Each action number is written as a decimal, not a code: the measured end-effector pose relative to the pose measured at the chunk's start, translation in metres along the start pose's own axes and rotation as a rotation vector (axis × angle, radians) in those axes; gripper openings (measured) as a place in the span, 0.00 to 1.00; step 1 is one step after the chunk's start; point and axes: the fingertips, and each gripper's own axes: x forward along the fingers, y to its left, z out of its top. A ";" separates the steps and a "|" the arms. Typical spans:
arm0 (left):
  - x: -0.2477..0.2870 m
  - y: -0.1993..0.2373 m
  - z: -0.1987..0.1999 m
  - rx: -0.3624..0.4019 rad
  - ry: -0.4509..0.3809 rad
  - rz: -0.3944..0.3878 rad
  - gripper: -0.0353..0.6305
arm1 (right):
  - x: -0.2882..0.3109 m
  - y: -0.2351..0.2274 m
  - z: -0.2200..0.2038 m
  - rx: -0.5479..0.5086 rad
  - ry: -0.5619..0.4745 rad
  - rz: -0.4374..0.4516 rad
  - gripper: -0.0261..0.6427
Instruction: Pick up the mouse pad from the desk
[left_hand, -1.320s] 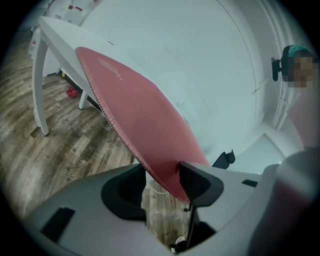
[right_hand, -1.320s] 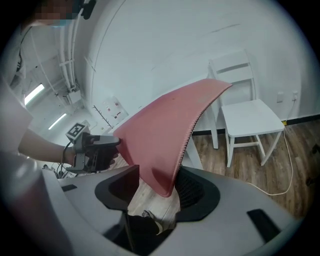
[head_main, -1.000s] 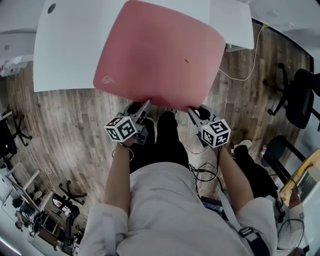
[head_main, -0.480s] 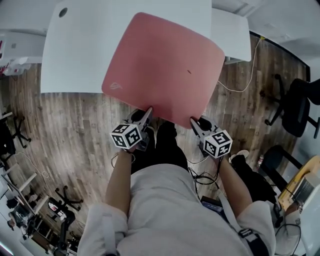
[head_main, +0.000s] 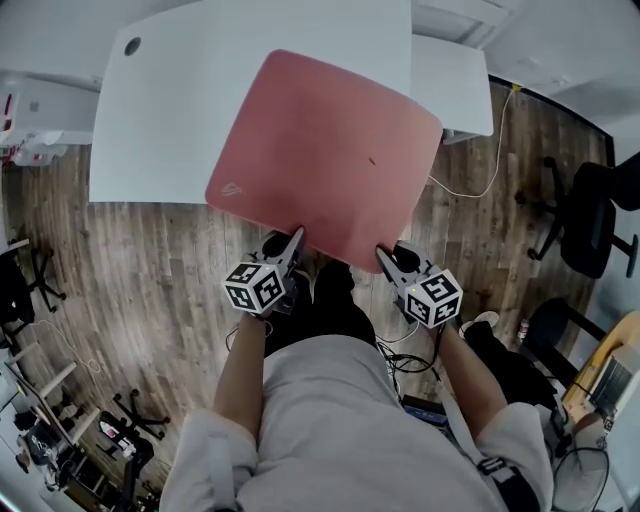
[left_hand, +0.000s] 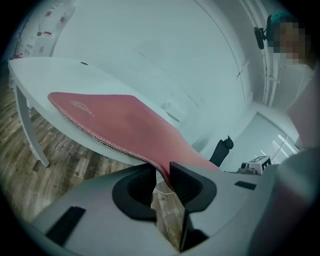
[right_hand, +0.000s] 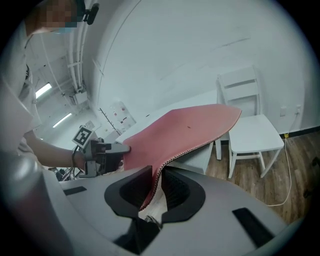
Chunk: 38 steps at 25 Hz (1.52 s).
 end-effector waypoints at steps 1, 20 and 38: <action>-0.001 -0.002 0.003 0.006 -0.006 -0.003 0.19 | -0.001 0.002 0.005 -0.009 -0.008 0.004 0.16; -0.020 -0.042 0.099 0.123 -0.219 0.014 0.12 | -0.011 0.033 0.134 -0.182 -0.195 0.036 0.15; -0.028 -0.082 0.246 0.406 -0.389 -0.005 0.11 | -0.017 0.061 0.265 -0.333 -0.370 -0.197 0.15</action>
